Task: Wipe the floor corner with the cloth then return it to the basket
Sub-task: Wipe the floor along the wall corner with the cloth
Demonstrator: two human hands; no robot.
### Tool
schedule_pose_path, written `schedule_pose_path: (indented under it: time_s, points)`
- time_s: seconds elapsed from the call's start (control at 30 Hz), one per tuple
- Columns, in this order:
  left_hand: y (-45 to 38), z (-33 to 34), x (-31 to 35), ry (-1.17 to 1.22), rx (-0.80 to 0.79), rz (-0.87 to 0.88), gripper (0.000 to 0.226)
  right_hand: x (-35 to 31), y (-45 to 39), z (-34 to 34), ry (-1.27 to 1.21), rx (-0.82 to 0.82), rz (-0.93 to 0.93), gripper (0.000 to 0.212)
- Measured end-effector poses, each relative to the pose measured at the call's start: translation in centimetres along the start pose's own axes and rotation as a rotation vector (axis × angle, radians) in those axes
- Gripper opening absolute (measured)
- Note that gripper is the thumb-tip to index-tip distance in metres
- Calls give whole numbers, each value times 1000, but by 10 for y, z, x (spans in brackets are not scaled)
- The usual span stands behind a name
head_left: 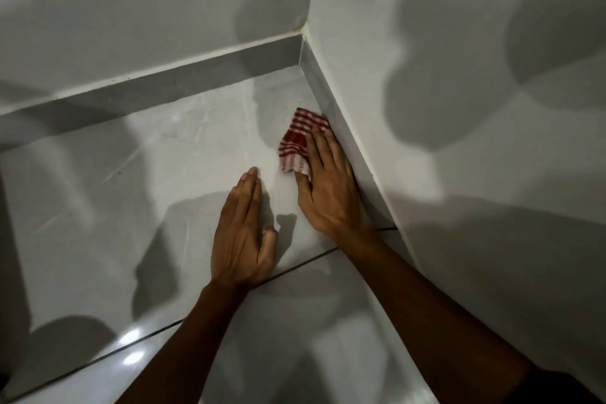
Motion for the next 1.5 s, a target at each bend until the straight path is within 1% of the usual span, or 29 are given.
schedule_pose_path:
  time_s: [0.07, 0.1, 0.2, 0.3, 0.47, 0.53, 0.7, 0.8, 0.87, 0.97, 1.07, 1.2, 1.3, 1.43, 1.5]
  points:
    - [0, -3, 2, 18, 10, 12, 81, -1, 31, -2, -36, 77, 0, 63]
    - [1, -4, 3, 25, 14, 27, 80, -2, 56, -2, -42, 89, 11, 64]
    - [1, -4, 4, 45, 33, 35, 78, 3, 126, 0, -39, 25, 67, 69]
    - [1, -1, 1, 42, 43, 35, 79, 11, 146, 2, 1, 5, 84, 72]
    - [-1, 0, 1, 27, 42, 42, 80, 9, 135, 6, 4, 18, 101, 73]
    - [0, 0, 2, 27, 34, 38, 79, 9, 118, 5, -18, 18, 57, 74]
    - [1, 0, 1, 14, 40, 38, 75, 8, 23, -1, -44, 41, -47, 70]
    - [1, 1, 1, -4, 33, 25, 77, 3, -15, 2, -17, -11, -1, 68]
    - [0, 1, 1, -13, 23, 21, 78, 0, -3, 2, 5, 2, 8, 69]
    - [0, 1, 1, -8, 30, 38, 78, -2, 60, 1, 5, 57, 22, 77]
    - [-1, 1, 0, 1, 31, 31, 79, 2, 110, 3, 7, 18, 81, 83]
    - [-1, -1, 2, 5, 28, 30, 79, 7, 107, 6, -2, 28, 84, 79]
    - [-2, -2, 1, 5, 18, 28, 80, 7, 78, 2, -42, 47, 14, 72]
    - [-1, -1, -2, 35, 23, 42, 80, 10, -9, 1, -82, 38, -112, 65]
    - [0, -2, -1, 53, 21, 36, 79, 12, -43, 3, -111, 41, -95, 59]
Point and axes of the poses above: each hand's wrist, its own y-axis away from the middle knuckle, its own z-axis out of the palm, x = y × z, the point moved 4 cm from there along -y, towards the middle knuckle, and after that the axes turned 14 degrees about -z, right-handed, at the moved point
